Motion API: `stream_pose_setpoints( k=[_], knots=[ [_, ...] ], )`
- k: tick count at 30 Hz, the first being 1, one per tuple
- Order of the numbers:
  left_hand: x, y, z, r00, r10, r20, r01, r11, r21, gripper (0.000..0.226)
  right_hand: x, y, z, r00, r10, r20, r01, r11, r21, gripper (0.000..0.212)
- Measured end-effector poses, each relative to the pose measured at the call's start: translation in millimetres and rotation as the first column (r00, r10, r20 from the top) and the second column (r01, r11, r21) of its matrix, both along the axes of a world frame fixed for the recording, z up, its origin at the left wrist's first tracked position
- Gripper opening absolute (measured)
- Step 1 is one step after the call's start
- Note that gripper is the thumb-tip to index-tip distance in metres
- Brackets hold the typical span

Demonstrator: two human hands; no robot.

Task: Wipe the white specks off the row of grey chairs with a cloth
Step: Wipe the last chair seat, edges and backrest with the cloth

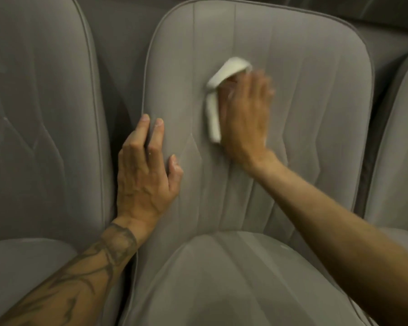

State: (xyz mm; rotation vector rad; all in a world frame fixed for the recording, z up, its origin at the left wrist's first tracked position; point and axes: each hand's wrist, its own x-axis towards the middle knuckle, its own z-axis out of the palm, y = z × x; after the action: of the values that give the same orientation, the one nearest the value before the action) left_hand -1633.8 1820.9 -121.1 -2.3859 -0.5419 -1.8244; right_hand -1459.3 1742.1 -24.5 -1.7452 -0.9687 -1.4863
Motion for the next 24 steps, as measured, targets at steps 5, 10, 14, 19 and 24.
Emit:
stream_pose_setpoints(
  k=[5,10,14,19,24],
  knots=[
    [-0.5,-2.4,2.0,1.0,-0.005,-0.013,0.005,1.0,-0.013,0.058,-3.5,-26.2,-15.2,0.946,0.232,0.227,-0.109,0.885,-0.452,0.022],
    [0.6,1.0,1.1,1.0,0.002,-0.005,-0.002,1.0,-0.002,0.059,12.3,16.2,60.2,0.999,-0.03,0.043,0.026,0.995,0.098,0.021],
    [0.5,2.9,-0.8,1.0,0.0,-0.004,0.0,1.0,0.007,0.057,-24.5,4.7,-25.7,0.985,0.159,0.066,-0.148,0.978,-0.148,0.014],
    [1.0,2.1,-0.7,1.0,-0.007,-0.001,0.007,1.0,0.005,0.057,-10.4,-11.9,-6.3,0.939,0.247,0.237,-0.135,0.904,-0.406,0.018],
    [1.6,4.3,-1.1,1.0,-0.001,0.012,0.0,1.0,0.02,0.057,-10.6,25.5,67.6,1.0,0.004,-0.028,-0.001,0.997,0.083,0.022]
  ],
)
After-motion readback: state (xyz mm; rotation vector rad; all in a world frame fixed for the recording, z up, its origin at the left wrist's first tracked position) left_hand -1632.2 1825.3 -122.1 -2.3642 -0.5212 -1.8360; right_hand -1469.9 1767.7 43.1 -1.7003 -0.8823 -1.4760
